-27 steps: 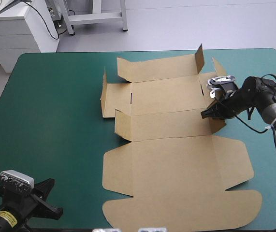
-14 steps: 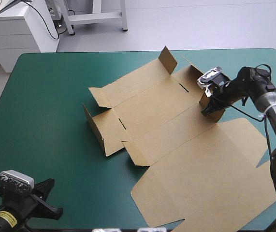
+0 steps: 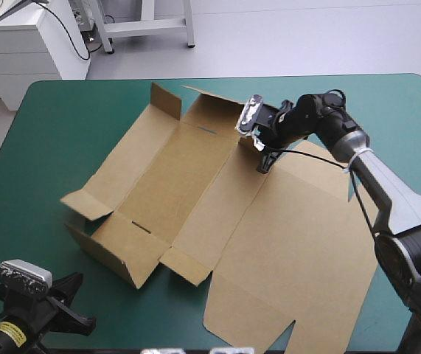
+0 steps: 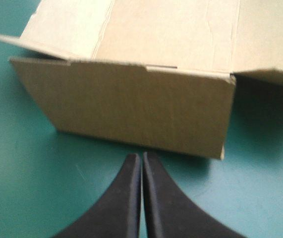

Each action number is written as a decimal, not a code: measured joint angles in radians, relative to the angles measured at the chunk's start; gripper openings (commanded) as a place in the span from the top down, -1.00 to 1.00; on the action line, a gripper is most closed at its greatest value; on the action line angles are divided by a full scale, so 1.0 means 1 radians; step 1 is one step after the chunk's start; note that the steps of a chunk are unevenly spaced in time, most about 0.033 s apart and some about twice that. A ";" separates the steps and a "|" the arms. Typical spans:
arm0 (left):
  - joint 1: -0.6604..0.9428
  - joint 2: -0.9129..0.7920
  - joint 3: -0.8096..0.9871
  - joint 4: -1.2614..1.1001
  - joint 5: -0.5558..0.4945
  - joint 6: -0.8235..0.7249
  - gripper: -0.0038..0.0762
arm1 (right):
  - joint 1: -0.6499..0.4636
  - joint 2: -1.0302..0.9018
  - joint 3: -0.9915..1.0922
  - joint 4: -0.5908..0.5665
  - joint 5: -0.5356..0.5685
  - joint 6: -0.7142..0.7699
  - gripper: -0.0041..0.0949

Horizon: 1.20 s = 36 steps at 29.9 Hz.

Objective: Fold the box

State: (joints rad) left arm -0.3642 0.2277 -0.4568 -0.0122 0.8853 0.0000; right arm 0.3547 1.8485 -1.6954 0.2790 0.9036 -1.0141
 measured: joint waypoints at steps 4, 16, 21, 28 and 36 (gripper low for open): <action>0.000 0.000 0.000 0.000 0.000 0.000 0.92 | 0.079 0.028 -0.011 0.001 -0.032 -0.081 0.96; 0.000 0.000 0.000 0.000 0.000 0.000 0.92 | 0.223 0.093 -0.011 -0.016 -0.039 -0.173 0.96; 0.000 0.000 0.000 0.000 0.000 0.000 0.92 | 0.237 0.094 -0.012 -0.013 -0.040 -0.178 0.96; 0.000 0.000 0.000 0.000 0.000 0.000 0.92 | 0.237 0.094 -0.014 -0.007 -0.045 -0.135 0.96; 0.000 0.000 0.000 0.000 0.001 0.000 0.92 | 0.237 0.094 -0.014 -0.008 -0.059 -0.094 0.62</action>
State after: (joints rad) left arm -0.3642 0.2277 -0.4568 -0.0122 0.8863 0.0000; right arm 0.5918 1.9424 -1.7096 0.2711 0.8448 -1.1081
